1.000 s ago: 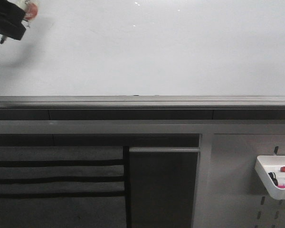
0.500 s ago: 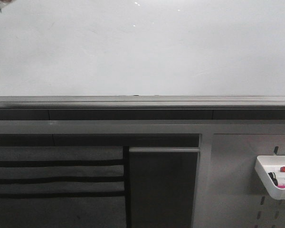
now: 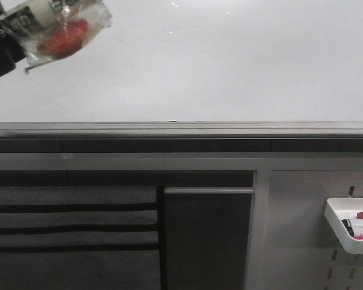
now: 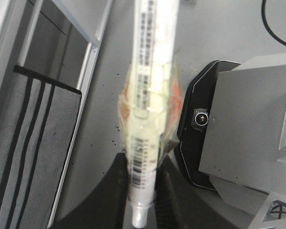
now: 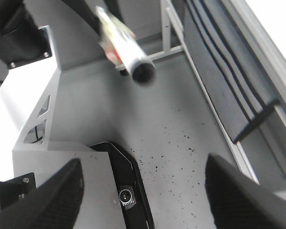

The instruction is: Write number 3 on whiteboard

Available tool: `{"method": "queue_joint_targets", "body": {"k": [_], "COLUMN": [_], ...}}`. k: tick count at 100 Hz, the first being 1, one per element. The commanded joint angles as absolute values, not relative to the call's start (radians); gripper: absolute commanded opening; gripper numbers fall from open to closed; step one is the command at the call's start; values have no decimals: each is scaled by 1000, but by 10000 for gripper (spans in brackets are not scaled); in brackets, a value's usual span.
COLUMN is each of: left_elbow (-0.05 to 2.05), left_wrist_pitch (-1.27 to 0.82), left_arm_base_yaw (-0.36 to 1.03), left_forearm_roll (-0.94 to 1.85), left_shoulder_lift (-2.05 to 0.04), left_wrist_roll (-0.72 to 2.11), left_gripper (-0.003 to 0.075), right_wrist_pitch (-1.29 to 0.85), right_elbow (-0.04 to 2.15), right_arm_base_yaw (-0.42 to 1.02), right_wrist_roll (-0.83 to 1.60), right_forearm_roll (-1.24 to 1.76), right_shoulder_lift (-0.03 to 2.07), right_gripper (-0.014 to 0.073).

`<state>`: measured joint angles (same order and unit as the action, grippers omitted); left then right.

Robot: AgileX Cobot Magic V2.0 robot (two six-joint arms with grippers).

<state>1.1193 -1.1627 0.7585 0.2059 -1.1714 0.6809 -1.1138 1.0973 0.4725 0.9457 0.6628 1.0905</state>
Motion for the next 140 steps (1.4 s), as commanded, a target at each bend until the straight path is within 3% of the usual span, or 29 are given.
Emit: {"method": "queue_joint_targets", "body": {"k": [1,25,52,77,110,130,140], "left_elbow": [1175,1210,1210,1210,1210,1210,1210], "left_wrist_pitch": [-1146,-1149,-1149,-1149,-1149,-1134,-1126], "left_arm_base_yaw": [779,779,779,779,779,779,779], "left_forearm_roll": [235,235,235,235,235,235,233], "left_shoulder_lift": [-1179,-1206,-1206,-1206,-1206,-1206,-1206], "left_wrist_roll": [685,711,711,711,711,711,711], "left_gripper": [-18,-18,-18,-18,-18,-18,-18], "right_wrist_pitch": [-1068,-984,-924,-912,-910,-910,-910], "right_elbow": [1161,1211,1222,1222,1222,1222,1222], "right_arm_base_yaw": [519,642,663,663,663,663,663], "right_wrist_roll": [995,1022,1022,1049,1062,1062,1062], "right_forearm_roll": [708,707,721,757,762,762,762], "right_shoulder_lift": [1129,1246,1292,1294,1294,1294,1294], "right_gripper": [476,476,472,337,324,138,90]}}
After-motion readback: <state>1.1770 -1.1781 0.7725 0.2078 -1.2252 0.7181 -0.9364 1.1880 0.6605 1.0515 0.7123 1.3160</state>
